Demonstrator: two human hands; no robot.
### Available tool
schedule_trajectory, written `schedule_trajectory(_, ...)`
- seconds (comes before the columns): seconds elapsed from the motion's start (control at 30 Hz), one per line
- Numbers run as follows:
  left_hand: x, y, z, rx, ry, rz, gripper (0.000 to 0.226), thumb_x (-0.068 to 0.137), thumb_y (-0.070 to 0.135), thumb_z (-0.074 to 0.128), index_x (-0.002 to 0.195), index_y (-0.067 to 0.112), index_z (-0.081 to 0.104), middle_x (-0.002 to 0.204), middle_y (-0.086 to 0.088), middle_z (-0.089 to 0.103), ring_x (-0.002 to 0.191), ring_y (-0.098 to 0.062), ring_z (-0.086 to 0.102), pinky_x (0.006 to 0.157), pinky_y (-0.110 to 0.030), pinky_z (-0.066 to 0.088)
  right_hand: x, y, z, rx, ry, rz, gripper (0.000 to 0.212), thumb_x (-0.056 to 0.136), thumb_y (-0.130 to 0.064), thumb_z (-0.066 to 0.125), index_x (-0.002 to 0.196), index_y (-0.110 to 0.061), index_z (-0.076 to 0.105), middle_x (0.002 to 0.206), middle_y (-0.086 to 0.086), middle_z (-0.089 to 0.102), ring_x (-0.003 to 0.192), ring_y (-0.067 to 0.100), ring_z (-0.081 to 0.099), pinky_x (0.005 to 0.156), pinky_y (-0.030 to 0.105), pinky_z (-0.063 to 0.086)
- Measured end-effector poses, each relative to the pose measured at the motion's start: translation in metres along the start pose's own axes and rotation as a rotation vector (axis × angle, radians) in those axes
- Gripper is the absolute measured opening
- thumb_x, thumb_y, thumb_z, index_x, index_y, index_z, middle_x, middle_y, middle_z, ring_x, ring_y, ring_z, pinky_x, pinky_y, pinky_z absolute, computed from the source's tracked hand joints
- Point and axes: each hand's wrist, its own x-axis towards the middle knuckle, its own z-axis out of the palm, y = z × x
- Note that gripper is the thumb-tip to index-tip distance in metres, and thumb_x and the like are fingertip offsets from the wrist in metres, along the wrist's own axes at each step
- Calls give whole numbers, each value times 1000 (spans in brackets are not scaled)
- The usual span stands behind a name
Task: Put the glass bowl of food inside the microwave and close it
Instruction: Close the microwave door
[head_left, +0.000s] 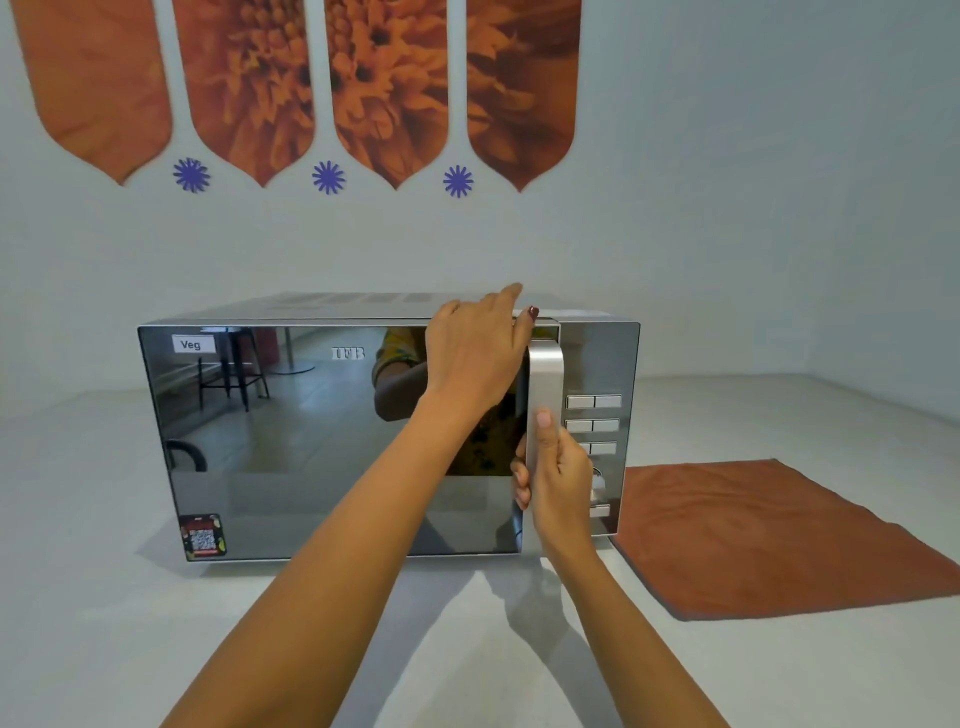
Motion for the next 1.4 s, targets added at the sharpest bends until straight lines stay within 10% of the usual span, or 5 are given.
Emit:
schedule_trajectory(0.17, 3, -8, 14, 134, 141, 18, 57, 98, 46, 26, 84, 13, 71, 71, -2, 70, 59, -20, 60, 71, -34, 47, 4, 6, 2, 21, 27, -26, 43, 78, -55, 41, 65, -16, 52, 56, 5, 51, 40, 7, 46, 39, 17, 40)
schedule_trajectory(0.3, 7, -10, 21, 212, 274, 40, 46, 99, 34, 34, 66, 15, 61, 52, 1, 53, 44, -15, 36, 48, -26, 25, 7, 8, 4, 27, 37, -23, 44, 76, -56, 41, 65, -15, 51, 56, 7, 50, 40, 9, 46, 39, 17, 41)
schedule_trajectory(1.4, 7, -18, 42, 257, 386, 73, 35, 100, 26, 35, 78, 15, 60, 67, -1, 56, 60, -13, 35, 59, -29, 25, 25, 19, 7, -35, 105, -36, 43, 94, -38, 43, 58, -15, 49, 52, 5, 48, 35, 3, 48, 37, 11, 40)
